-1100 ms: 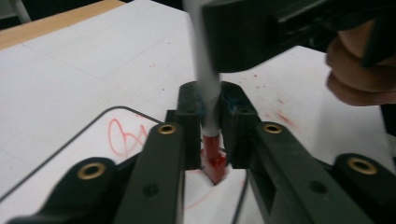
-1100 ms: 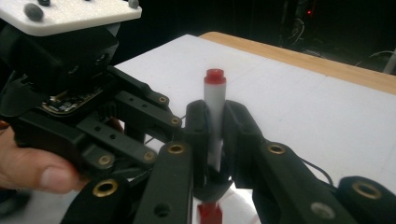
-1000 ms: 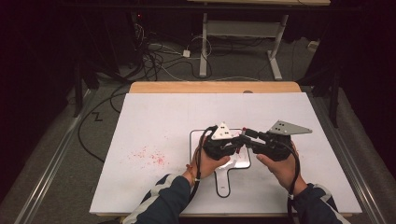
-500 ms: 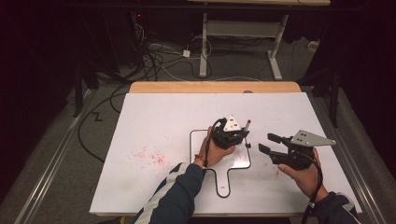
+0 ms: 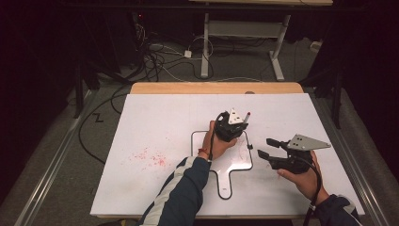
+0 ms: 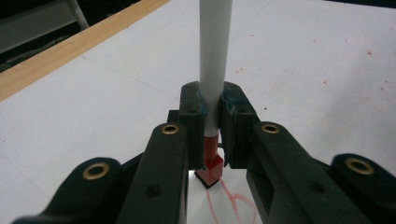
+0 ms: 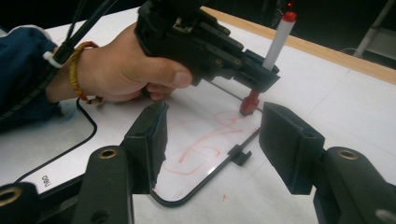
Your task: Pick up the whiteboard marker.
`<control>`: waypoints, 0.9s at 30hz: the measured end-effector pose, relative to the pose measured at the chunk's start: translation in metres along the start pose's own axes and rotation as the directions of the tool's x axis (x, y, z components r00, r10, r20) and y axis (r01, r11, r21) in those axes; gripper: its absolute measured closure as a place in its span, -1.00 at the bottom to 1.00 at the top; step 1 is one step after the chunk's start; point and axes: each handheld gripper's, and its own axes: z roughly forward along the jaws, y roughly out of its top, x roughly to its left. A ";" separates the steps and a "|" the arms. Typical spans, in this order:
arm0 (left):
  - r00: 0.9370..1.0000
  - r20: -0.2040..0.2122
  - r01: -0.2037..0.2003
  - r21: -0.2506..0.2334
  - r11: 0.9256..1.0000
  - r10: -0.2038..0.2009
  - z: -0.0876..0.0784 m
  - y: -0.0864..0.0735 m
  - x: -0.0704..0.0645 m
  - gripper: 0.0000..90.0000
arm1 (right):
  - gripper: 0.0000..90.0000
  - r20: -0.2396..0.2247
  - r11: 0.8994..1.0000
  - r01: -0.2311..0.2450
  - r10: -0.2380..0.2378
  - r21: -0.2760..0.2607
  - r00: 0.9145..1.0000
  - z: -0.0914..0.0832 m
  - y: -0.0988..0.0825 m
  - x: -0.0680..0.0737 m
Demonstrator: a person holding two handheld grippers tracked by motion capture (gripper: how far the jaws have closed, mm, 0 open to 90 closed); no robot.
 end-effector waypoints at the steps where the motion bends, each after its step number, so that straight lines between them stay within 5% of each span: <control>1: 1.000 0.004 0.003 -0.001 1.000 -0.003 0.000 0.000 0.000 0.75 | -0.05 -0.004 1.000 0.003 -0.003 0.001 1.000 0.000 0.000 0.000; 12: 0.997 0.067 0.043 -0.010 0.999 -0.043 -0.003 -0.004 -0.002 0.76 | -0.05 -0.020 1.000 0.021 -0.021 0.017 1.000 0.002 0.000 0.002; 20: 0.996 0.087 0.012 -0.017 1.000 -0.010 -0.014 -0.010 -0.021 0.76 | -0.06 -0.027 0.999 0.027 -0.026 0.020 0.999 0.001 0.000 0.002; 21: 0.995 0.095 -0.030 0.002 1.000 0.030 -0.017 -0.009 -0.029 0.76 | -0.06 -0.022 0.999 0.029 -0.028 0.023 0.999 0.001 0.000 0.003; 27: 0.990 0.120 -0.070 0.019 0.997 0.068 -0.024 -0.009 -0.045 0.76 | -0.07 -0.031 0.999 0.029 -0.029 0.024 0.999 0.001 0.001 0.004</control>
